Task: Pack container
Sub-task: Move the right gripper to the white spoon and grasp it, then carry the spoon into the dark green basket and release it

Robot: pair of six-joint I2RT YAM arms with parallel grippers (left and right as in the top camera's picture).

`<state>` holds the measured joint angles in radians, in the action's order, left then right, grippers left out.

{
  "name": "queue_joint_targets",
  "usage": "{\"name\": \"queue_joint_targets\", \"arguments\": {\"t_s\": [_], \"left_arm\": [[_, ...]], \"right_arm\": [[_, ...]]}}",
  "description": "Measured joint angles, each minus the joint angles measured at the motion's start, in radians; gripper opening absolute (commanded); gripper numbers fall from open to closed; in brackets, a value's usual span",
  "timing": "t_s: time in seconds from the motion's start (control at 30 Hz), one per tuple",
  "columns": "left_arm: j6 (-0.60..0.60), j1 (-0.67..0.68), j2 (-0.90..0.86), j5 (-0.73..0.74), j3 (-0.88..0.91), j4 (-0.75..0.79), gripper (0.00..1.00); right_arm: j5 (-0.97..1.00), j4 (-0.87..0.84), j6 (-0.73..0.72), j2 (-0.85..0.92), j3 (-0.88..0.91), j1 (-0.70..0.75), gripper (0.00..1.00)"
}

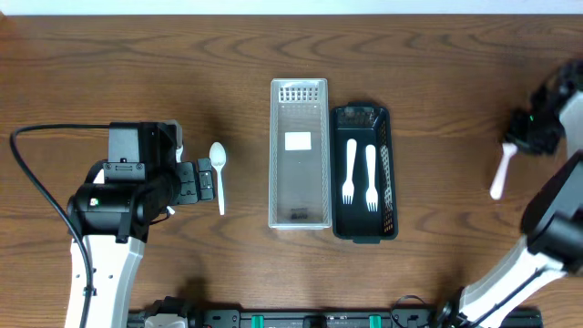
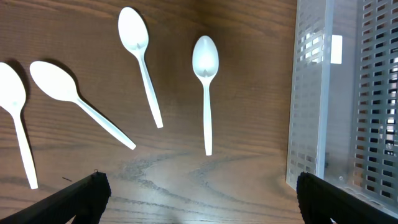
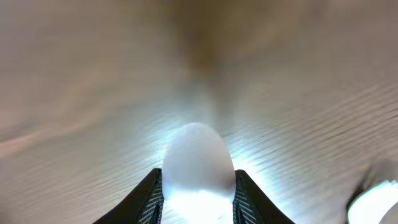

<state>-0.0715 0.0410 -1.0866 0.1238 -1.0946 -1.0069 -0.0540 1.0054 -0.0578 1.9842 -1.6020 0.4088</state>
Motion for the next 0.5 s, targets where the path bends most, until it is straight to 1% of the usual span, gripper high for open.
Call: {"name": "queue_joint_targets", "arguments": {"t_s": [0.07, 0.17, 0.23, 0.33, 0.5], "left_arm": [[0.0, 0.0, 0.0, 0.0, 0.0, 0.0, 0.98], [0.0, 0.0, 0.0, 0.0, 0.0, 0.0, 0.98], [0.0, 0.0, 0.0, 0.0, 0.0, 0.0, 0.98], [0.0, 0.0, 0.0, 0.0, 0.0, 0.0, 0.98], [0.0, 0.0, 0.0, 0.0, 0.0, 0.0, 0.98]], "right_arm": [[-0.006, 0.012, -0.02, -0.109, -0.002, -0.083, 0.25], [-0.021, 0.035, -0.069, -0.259, -0.017, -0.234, 0.26], [-0.023, 0.048, -0.101, -0.313, -0.021, -0.322, 0.27], [-0.025, 0.068, -0.156, -0.339, -0.022, -0.45, 0.26], [-0.028, 0.083, -0.239, -0.296, -0.018, -0.623, 0.25]]}}
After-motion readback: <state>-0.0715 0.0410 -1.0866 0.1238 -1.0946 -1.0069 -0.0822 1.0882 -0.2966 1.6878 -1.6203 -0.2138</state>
